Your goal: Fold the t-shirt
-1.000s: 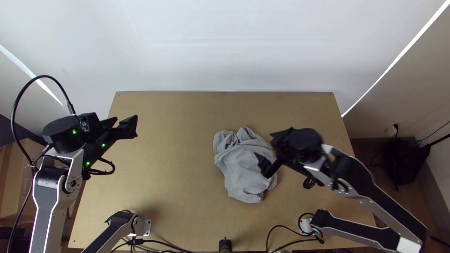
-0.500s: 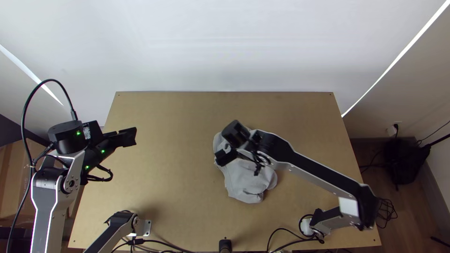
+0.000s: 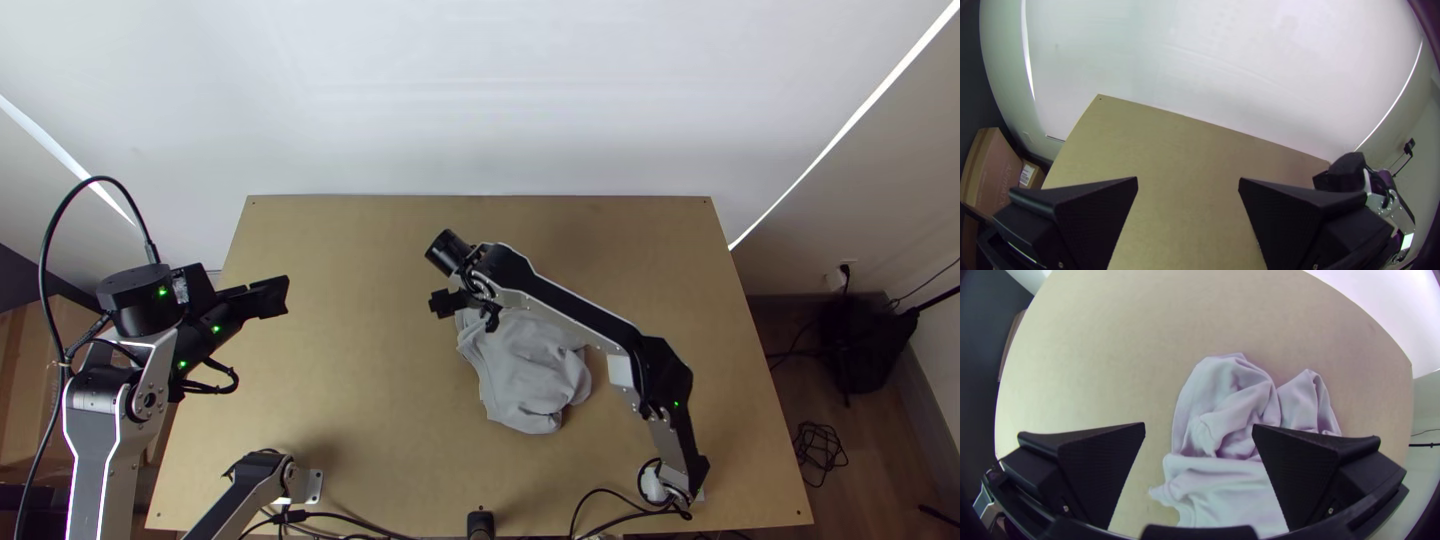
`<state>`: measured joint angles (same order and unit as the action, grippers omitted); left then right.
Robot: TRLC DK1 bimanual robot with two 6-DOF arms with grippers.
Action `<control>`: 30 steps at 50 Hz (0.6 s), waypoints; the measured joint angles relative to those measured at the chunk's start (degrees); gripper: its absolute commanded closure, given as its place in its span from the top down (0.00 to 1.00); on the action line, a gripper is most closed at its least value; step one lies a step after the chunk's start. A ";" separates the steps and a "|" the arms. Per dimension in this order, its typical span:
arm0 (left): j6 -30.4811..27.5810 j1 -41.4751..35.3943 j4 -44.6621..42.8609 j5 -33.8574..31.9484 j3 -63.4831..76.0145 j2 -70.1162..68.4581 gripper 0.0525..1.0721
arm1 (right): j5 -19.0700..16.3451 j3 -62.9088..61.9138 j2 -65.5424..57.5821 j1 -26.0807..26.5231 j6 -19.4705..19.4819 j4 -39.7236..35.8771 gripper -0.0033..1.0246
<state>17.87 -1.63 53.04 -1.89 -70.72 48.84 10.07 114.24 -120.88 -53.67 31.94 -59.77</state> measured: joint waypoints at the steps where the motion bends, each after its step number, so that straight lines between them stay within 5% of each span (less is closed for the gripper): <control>1: -0.02 0.15 -0.02 0.00 0.00 0.00 0.95 | 0.00 0.68 -0.61 0.39 0.04 -0.17 0.93; 30: -1.42 1.75 -2.12 0.00 2.12 0.79 0.95 | -1.99 12.26 -10.93 1.20 3.63 -14.49 0.76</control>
<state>16.45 0.12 50.92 -1.89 -68.60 49.63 8.08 126.50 -131.81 -52.47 35.57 -74.26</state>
